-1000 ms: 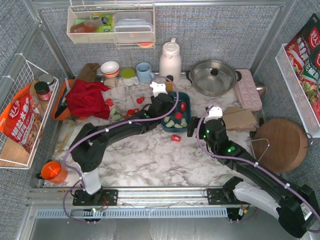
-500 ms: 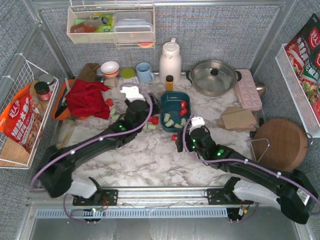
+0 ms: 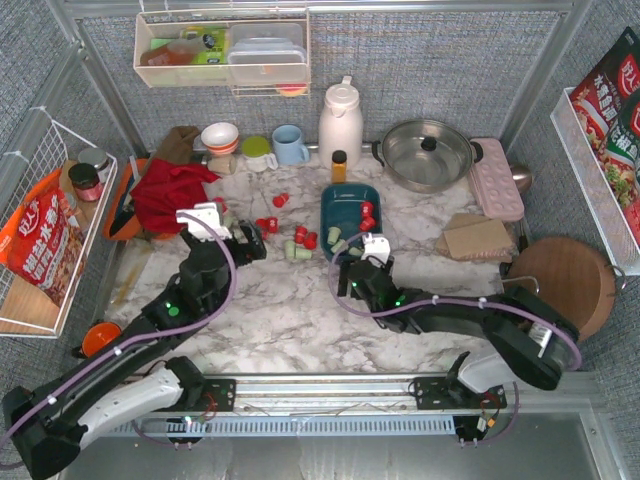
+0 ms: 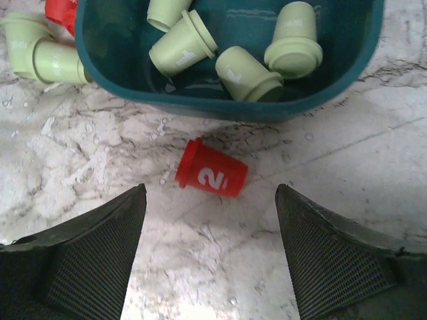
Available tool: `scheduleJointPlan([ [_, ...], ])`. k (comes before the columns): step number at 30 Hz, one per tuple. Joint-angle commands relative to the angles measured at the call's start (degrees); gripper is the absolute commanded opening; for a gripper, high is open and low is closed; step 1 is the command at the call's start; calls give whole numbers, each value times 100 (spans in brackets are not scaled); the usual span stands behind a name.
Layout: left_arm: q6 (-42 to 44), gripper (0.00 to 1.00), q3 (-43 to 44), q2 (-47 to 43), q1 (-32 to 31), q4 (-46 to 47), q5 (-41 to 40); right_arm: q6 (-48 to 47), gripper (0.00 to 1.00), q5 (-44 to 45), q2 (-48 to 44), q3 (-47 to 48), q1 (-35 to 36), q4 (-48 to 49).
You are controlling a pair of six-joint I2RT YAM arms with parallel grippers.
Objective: Mix the coffee capsules in the storage basket
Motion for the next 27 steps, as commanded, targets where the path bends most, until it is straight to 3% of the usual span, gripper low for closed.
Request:
scheduleJointPlan([
  [1,1233,99,-259,-318,-8,-57,185,364,82,349,591,248,9,564],
  [6,1664,99,-769,-555,3,521,-524,671,82,629,1092,486,8,487],
  [10,1816,99,-545,-684,2,57,-455,914,79,855,1205,674,9,101],
  [27,1717,99,-714,-1482,6,172,-489,931,55,775,1393,649,9,-125],
])
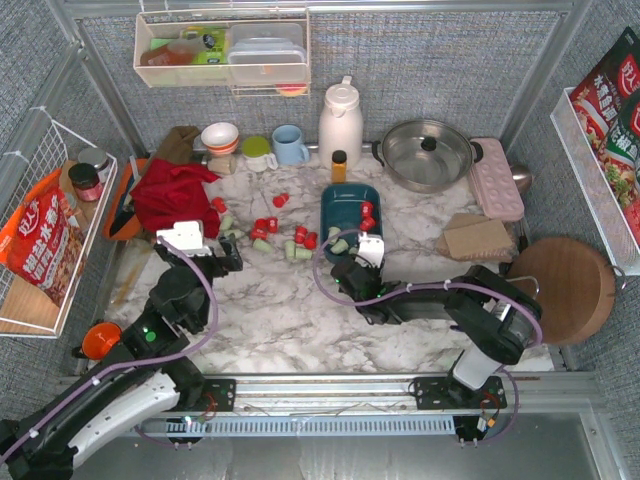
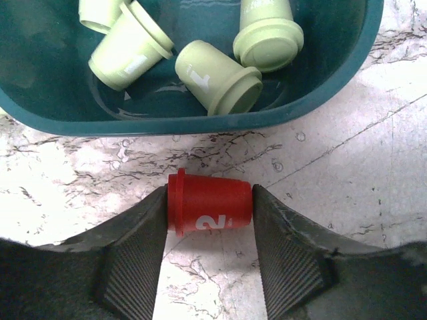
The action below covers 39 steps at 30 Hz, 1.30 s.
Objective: Mix the coffee capsules in the storage basket
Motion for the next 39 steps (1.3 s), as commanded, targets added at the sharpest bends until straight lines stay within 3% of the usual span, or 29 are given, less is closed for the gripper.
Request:
scheduleJointPlan([
  [1,12,99,-50,-94,8,134,-105,76,52,28,-63,-79,9,11],
  [8,-3,99,-44,-154,18,118,-122,-251,36,53,-385,-153,9,28],
  [24,-99,99,-147,-591,72,196,-117,-1816,36,137,-1787,332,3,-512],
  [32,-119,99,-144,-528,111,179,-78,-2605,37,-638,-1014,1461,-492,-641],
  [39,-128,99,-144,-566,127,172,-78,-2561,44,-1816,245,2875,-1081,-1741],
])
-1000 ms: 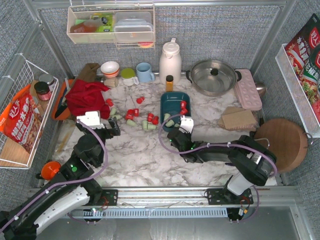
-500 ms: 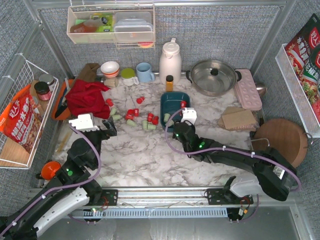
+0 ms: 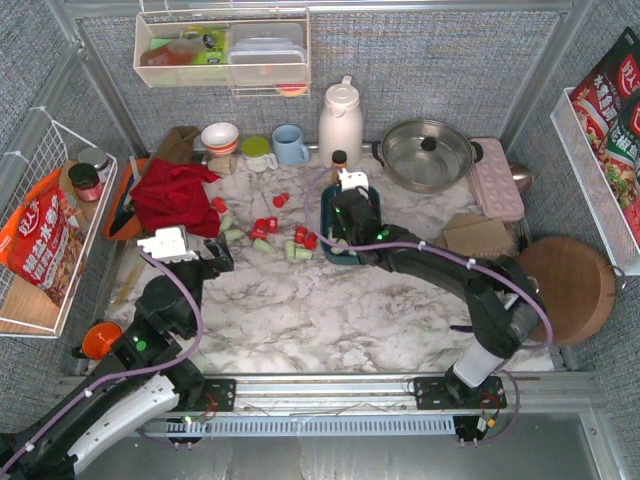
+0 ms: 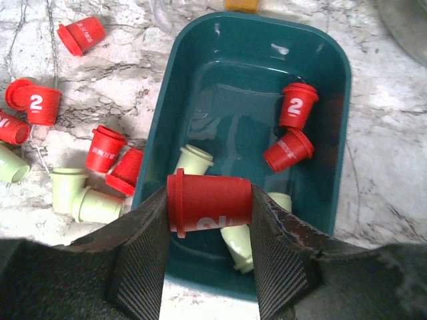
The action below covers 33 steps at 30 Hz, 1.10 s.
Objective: Mix the coffee capsules in the storage basket
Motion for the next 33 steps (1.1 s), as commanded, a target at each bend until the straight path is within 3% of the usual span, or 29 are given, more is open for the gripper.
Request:
scheduleJointPlan([
  [1,-17,99,-1,-31,18,124,21,-49,45,-821,559,590,-196,-734],
  [8,-8,99,-10,-88,27,137,21,64,61,-939,1092,1125,-453,-1316],
  [11,0,99,-23,-88,50,157,33,78,78,-992,1122,1317,-554,-1598],
  [13,1,99,-23,-86,68,160,46,0,95,-1131,1127,1587,-629,-1917],
  [14,1,99,-27,-69,79,165,54,-71,99,-1222,1144,1792,-667,-2135],
  [21,15,99,-48,58,190,206,125,-320,99,-1300,1073,2680,-937,-2734],
  [29,200,99,-92,562,245,313,225,-327,99,-1524,694,2694,-1137,-2522],
  [33,70,99,207,1086,249,-91,431,-359,99,-1587,542,2568,-1197,-2476],
])
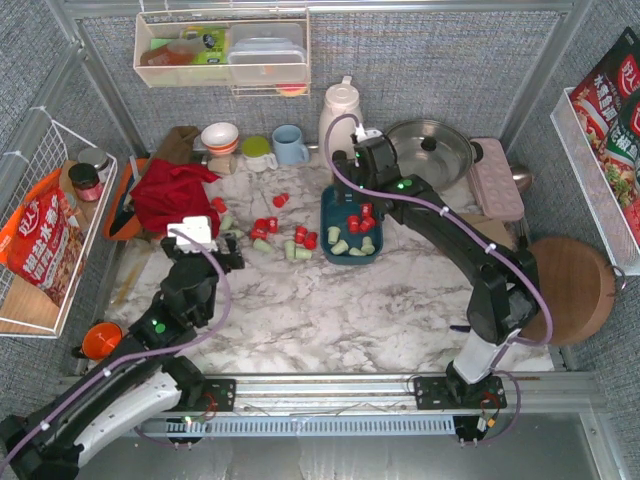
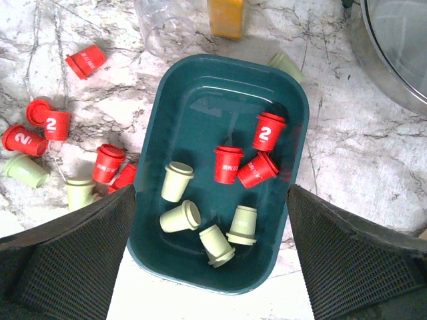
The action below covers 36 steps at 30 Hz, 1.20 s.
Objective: Mix the coffee capsules in the storage basket
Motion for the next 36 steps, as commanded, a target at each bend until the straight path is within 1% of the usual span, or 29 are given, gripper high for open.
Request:
scheduleJointPlan([
  [1,-190,99,335,505,19,-253,210,-76,99,-138,-194,-129,-53,116],
  [4,-771,99,485,923,12,-450,268,-152,99,-176,-371,-319,-70,205],
  [8,-1496,99,236,1446,11,41,477,-316,99,-152,-662,-594,-95,458],
  [11,-1873,99,352,2001,19,152,565,-464,99,-197,-765,-655,-113,470],
  [18,-2483,99,1647,3763,92,-864,675,-759,99,-407,-731,-693,-129,348],
  [22,-2645,99,2232,4521,193,-1244,847,-813,99,-516,-717,-663,-146,303],
  [29,-2910,99,2610,5302,511,-1410,1258,-743,99,-745,-885,-757,-157,375],
  [36,-3129,99,2593,5630,724,-1565,1569,-697,99,-918,-1039,-856,-151,455],
])
